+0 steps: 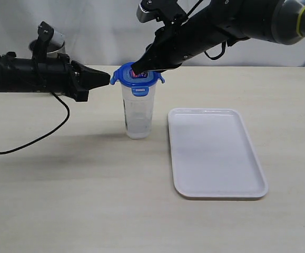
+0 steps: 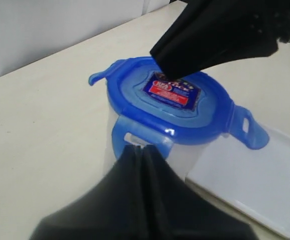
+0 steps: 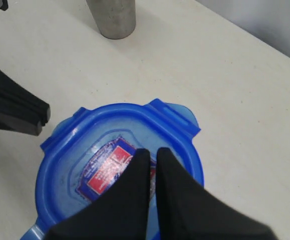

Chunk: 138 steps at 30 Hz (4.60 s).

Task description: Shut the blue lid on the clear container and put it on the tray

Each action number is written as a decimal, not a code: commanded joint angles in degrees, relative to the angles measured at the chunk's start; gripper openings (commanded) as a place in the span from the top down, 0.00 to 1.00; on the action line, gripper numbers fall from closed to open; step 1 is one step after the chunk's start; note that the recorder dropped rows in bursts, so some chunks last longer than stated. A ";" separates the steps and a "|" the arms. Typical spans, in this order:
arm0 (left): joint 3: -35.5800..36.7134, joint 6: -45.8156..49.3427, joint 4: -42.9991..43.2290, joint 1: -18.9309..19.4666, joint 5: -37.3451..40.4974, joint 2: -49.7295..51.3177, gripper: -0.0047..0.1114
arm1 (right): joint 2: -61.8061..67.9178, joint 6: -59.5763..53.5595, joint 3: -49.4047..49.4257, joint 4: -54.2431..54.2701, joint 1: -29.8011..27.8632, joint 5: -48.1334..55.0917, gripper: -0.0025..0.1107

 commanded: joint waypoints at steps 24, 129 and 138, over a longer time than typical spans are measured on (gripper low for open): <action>-1.44 1.82 -1.02 -1.03 -3.00 2.12 0.96 | 2.04 -0.08 1.04 -3.61 0.21 3.50 0.94; 4.37 -134.95 154.08 -6.48 -119.94 20.15 0.34 | 2.04 0.92 1.04 -3.61 0.21 6.52 0.94; -4.89 -142.55 160.13 -6.48 -121.24 25.32 0.34 | 2.04 1.08 1.04 -3.61 0.21 7.17 0.94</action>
